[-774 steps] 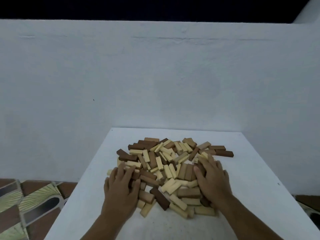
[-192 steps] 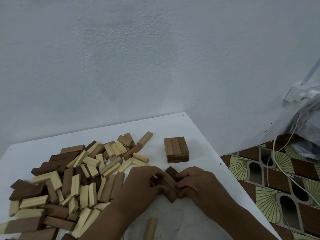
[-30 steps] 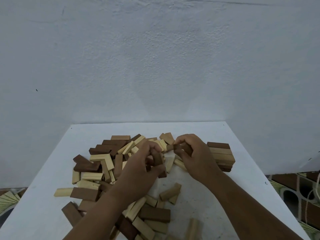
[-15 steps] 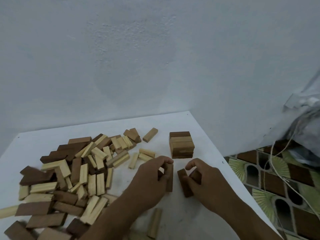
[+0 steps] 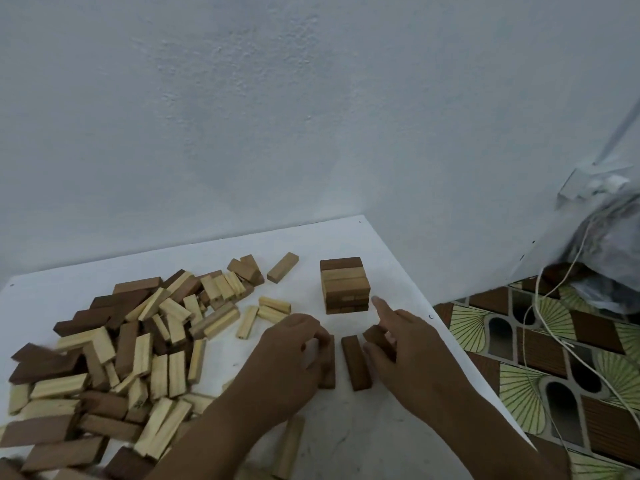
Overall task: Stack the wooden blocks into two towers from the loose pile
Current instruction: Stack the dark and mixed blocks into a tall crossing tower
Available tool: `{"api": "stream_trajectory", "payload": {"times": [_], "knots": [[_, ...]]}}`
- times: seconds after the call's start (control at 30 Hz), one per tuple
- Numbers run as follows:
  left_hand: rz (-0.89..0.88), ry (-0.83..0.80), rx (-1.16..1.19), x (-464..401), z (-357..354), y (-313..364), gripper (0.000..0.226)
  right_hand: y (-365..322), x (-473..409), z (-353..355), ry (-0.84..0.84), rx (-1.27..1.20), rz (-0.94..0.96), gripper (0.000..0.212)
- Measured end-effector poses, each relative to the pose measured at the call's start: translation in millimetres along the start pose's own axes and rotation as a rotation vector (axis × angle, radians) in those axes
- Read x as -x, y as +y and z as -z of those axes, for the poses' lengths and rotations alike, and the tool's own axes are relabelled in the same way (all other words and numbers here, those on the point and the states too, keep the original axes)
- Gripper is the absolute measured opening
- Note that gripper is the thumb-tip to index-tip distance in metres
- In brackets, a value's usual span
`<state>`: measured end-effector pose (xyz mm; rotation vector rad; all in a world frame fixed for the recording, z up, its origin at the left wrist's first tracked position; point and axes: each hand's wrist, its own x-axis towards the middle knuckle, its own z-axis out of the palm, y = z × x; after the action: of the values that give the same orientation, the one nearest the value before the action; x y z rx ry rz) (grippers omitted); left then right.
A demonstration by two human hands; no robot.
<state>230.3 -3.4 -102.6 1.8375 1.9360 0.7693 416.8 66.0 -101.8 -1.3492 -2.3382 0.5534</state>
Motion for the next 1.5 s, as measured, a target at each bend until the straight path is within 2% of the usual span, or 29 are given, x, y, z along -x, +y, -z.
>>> {"api": "stream_trajectory", "payload": {"times": [0.07,0.2,0.3,0.43,0.5,0.6,0.83,1.27,1.5], "knots": [[-0.035,-0.048,0.041,1.3,4.5,-0.7,0.021,1.6,1.6,1.1,0.004,-0.017,-0.006,0.065],[-0.038,-0.210,0.094,2.7,12.9,1.5,0.041,10.6,3.7,-2.8,0.039,-0.051,0.034,0.043],[-0.025,-0.241,0.076,-0.4,10.7,2.6,0.050,10.7,5.7,-5.1,-0.006,-0.140,0.062,0.037],[0.003,-0.237,0.093,-1.5,6.2,-0.4,0.061,14.7,3.6,1.9,-0.124,-0.218,0.057,0.049],[0.008,-0.254,0.088,-1.9,7.3,-1.5,0.069,16.8,-1.1,8.0,-0.216,-0.245,0.080,0.063],[-0.018,-0.272,0.113,-3.3,6.9,-0.3,0.075,18.0,-6.8,11.0,-0.360,-0.161,0.110,0.080],[-0.090,-0.174,0.176,-5.8,-1.4,-2.9,0.066,14.5,-11.1,7.4,-0.318,-0.210,0.215,0.063],[-0.190,0.016,0.149,-39.2,38.5,12.0,0.062,-7.2,-53.6,50.6,-0.228,-0.251,0.328,0.065],[-0.098,0.004,0.195,-85.4,45.3,9.3,0.066,-4.4,-100.4,61.5,-0.253,-0.239,0.262,0.069]]}}
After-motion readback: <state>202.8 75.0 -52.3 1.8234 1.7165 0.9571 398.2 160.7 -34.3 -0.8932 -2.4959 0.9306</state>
